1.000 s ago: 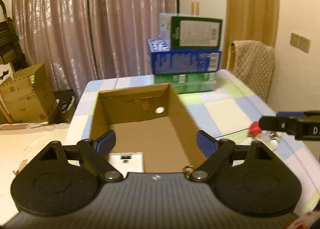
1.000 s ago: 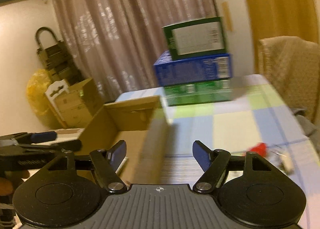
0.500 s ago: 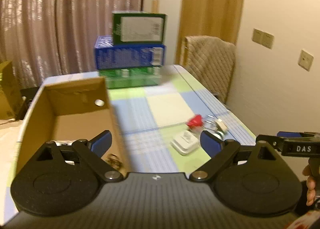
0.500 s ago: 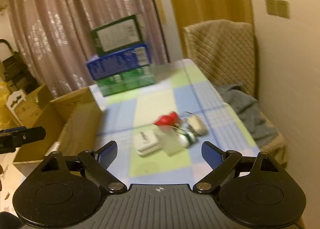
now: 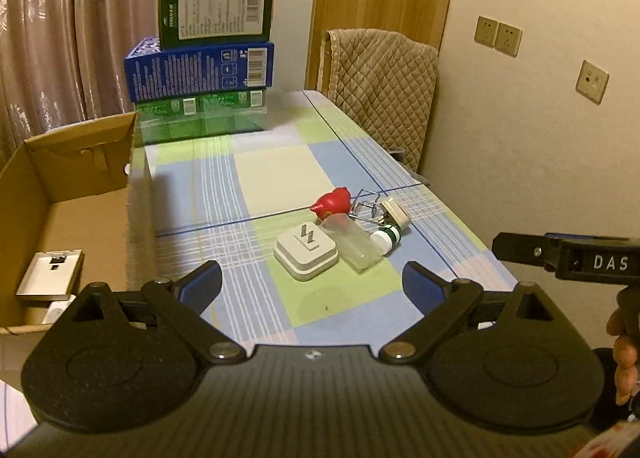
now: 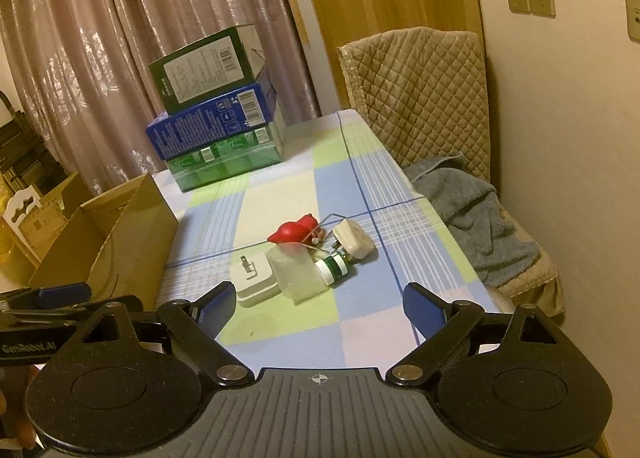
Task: Organize rigid objects
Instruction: 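Move both grippers back from the box to the items on the table, then close the right gripper on the green-and-white cylinder and lift it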
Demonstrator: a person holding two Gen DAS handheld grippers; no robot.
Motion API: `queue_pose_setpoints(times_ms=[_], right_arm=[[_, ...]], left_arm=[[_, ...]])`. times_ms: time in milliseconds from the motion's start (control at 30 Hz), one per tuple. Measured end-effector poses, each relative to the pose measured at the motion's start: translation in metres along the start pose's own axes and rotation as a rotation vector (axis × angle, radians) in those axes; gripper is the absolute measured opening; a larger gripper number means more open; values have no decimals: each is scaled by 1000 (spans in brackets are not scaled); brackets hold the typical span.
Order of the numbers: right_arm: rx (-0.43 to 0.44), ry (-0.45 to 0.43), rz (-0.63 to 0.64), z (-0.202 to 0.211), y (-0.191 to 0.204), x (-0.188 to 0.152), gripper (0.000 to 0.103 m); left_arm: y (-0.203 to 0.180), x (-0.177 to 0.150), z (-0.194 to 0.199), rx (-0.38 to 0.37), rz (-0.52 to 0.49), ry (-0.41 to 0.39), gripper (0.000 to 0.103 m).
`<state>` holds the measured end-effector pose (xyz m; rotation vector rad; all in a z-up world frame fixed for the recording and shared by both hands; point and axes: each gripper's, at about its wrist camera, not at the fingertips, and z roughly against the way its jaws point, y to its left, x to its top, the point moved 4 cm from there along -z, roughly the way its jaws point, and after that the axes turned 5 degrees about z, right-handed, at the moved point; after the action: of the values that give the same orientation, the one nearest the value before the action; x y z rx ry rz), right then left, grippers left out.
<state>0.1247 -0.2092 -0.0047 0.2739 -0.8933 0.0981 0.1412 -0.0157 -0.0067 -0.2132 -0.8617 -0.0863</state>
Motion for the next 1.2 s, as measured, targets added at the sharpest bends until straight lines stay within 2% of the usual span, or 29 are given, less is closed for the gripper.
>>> queue_pose_setpoints(times_ms=[167,467,800,1067,1200], right_arm=[[8,10,47,-18,-6,5,86],[20,57,121,-67,-16,12,70],[61,155,200,-130,-20,13,44],[75,191,228,-174,-23,7,41],[55,202,236,-190,-25,2,41]], left_arm=[[-2,-3,-20,7,-4,-1,95],[0,-11,-68,49,-26,26,95],[5,-16,-122,89,6,76,95],[17,-20,-146,96,31,89,95],[20,-21,-154,88,39,92,95]])
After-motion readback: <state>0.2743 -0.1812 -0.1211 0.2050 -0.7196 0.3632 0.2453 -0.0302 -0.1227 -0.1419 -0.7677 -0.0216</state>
